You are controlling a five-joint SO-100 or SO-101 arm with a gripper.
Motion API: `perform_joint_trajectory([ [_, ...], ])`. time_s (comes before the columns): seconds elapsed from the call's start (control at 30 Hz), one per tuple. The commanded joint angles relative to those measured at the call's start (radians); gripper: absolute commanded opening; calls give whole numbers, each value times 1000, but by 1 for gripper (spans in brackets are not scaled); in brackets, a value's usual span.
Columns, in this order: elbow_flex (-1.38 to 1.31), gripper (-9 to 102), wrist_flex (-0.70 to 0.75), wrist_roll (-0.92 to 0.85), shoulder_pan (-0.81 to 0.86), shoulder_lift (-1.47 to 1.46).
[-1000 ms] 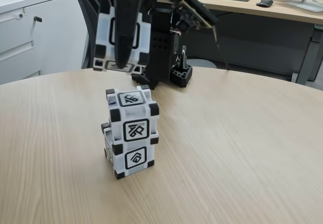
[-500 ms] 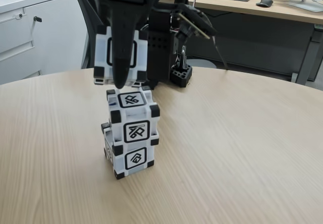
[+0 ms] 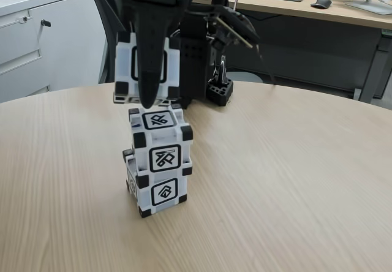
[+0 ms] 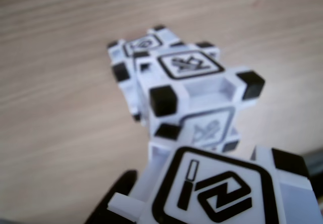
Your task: Stack cubes from left to right.
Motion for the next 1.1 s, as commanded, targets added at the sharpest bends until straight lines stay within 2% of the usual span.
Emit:
perform_joint_trajectory([
  [0.0, -3, 27, 2, -15, -9, -5],
  [0.2, -3, 36, 3, -34, -11, -5],
  [1.07, -5, 45, 3, -130, -11, -3],
])
